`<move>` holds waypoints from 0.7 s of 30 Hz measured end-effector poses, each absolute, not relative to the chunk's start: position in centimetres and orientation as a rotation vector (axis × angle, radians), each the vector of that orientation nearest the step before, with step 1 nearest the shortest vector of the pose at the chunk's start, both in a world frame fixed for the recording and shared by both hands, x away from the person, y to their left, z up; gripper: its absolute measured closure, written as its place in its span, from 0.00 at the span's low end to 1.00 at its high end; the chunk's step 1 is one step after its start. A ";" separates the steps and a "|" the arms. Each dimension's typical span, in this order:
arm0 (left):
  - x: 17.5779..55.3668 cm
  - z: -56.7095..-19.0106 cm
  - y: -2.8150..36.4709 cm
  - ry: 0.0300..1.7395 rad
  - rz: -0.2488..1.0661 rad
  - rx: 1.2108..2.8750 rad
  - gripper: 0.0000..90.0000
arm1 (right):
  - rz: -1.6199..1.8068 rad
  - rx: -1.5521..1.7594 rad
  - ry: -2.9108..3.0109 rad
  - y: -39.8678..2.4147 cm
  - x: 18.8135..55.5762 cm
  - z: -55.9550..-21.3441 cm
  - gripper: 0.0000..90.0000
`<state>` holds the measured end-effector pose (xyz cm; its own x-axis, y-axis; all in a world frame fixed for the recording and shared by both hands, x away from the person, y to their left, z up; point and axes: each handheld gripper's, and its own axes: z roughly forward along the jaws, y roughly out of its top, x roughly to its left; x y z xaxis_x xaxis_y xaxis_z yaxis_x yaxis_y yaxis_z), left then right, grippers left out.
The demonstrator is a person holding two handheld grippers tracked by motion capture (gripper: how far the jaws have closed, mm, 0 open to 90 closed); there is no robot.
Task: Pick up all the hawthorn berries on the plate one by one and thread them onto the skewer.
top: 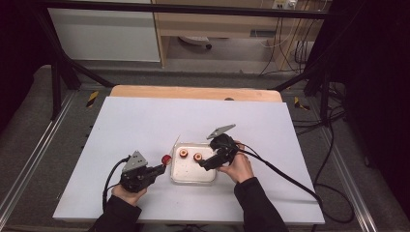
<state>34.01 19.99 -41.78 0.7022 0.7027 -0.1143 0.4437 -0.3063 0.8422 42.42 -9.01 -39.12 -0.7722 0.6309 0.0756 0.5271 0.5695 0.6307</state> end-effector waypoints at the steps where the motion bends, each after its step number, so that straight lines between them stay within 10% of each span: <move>1: 34.0 -41.8 20.1 0.886 0.337 1.955 0.98 | 0.949 0.970 2.652 -8.7 42.6 -39.2 0.10; 21: 34.3 -41.9 20.6 0.898 0.332 1.951 0.98 | 0.714 1.058 2.801 -5.2 46.2 -40.9 0.38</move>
<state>34.27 20.64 -41.89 0.6958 0.7071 -0.1260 0.4556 -0.2990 0.8385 46.20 -5.23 -40.94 -0.7619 0.6398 0.1009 0.6101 0.6565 0.4436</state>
